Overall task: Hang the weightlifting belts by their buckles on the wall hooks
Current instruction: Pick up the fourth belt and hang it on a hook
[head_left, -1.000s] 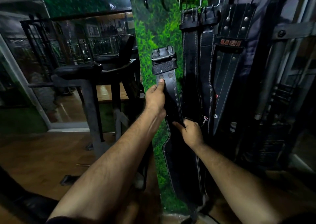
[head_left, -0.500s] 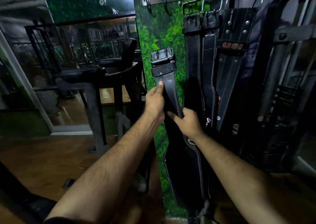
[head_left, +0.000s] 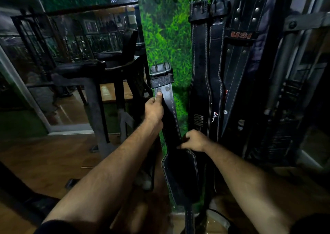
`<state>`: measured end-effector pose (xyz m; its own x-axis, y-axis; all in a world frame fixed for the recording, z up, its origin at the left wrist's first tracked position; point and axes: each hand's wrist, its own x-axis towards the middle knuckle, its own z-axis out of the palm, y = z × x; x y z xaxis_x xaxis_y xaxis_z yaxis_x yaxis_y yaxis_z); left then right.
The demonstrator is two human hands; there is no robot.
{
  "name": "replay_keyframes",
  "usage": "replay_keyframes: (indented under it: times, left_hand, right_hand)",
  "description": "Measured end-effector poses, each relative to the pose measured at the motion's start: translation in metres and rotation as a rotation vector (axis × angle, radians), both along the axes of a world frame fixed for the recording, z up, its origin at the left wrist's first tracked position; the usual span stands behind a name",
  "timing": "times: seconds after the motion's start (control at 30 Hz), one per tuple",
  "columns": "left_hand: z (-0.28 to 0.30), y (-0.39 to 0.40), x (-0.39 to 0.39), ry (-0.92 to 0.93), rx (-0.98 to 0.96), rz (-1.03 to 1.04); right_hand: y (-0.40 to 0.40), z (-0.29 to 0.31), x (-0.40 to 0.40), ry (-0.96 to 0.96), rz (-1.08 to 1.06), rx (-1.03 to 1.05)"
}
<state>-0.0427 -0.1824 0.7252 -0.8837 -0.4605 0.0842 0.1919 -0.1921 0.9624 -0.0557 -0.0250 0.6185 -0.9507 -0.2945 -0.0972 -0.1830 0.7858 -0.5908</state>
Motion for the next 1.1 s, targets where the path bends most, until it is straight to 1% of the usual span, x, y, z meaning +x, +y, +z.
replay_keyframes:
  times: [0.07,0.1,0.13,0.2,0.27,0.37,0.43,0.5,0.6,0.67,0.73,0.83,0.87,1.0,1.1]
  left_hand:
    - [0.002,-0.004,0.001,0.021,0.002,0.008]
    - [0.004,-0.005,0.002,0.040,0.002,0.007]
    - [0.005,-0.008,0.001,0.049,-0.011,0.010]
    - [0.009,-0.012,0.000,0.074,-0.043,0.010]
    - [0.012,-0.018,-0.003,0.089,-0.057,0.002]
    - [0.015,-0.024,-0.002,0.131,-0.056,-0.039]
    - [0.015,-0.026,0.000,0.144,-0.070,-0.076]
    - [0.018,-0.030,0.002,0.147,-0.092,-0.123]
    - [0.022,-0.034,0.007,0.110,-0.072,-0.199]
    - [0.024,-0.038,0.011,0.125,-0.072,-0.218]
    - [0.030,-0.044,0.013,0.163,-0.103,-0.169]
    - [0.045,-0.057,0.009,0.237,-0.085,-0.125]
    - [0.051,-0.061,0.008,0.263,-0.115,-0.143]
    - [0.077,-0.068,-0.003,0.418,-0.363,-0.242]
    - [0.093,-0.060,-0.007,0.467,-0.454,-0.291]
  right_hand:
    - [-0.007,0.014,0.000,-0.091,-0.003,-0.381]
    - [-0.013,0.031,0.005,-0.134,0.010,-0.531]
    - [-0.018,0.050,0.009,-0.164,0.019,-0.633]
    - [-0.029,0.083,0.012,-0.143,-0.014,-0.780]
    - [-0.039,0.108,0.010,-0.066,-0.096,-0.917]
    - [-0.053,0.144,0.012,0.044,-0.120,-1.059]
    - [-0.063,0.168,0.013,0.097,-0.100,-1.086]
    - [-0.071,0.184,0.015,0.144,-0.078,-1.039]
    - [-0.075,0.191,0.010,0.166,-0.055,-1.055]
    - [-0.078,0.193,0.010,0.182,-0.053,-1.051]
    - [-0.082,0.195,0.010,0.195,-0.040,-1.023]
    - [-0.086,0.198,0.012,0.210,-0.048,-0.999]
    - [-0.084,0.199,0.010,0.224,-0.053,-1.005]
    - [-0.080,0.205,0.009,0.286,-0.055,-1.007]
    - [-0.080,0.207,0.006,0.349,-0.086,-1.024]
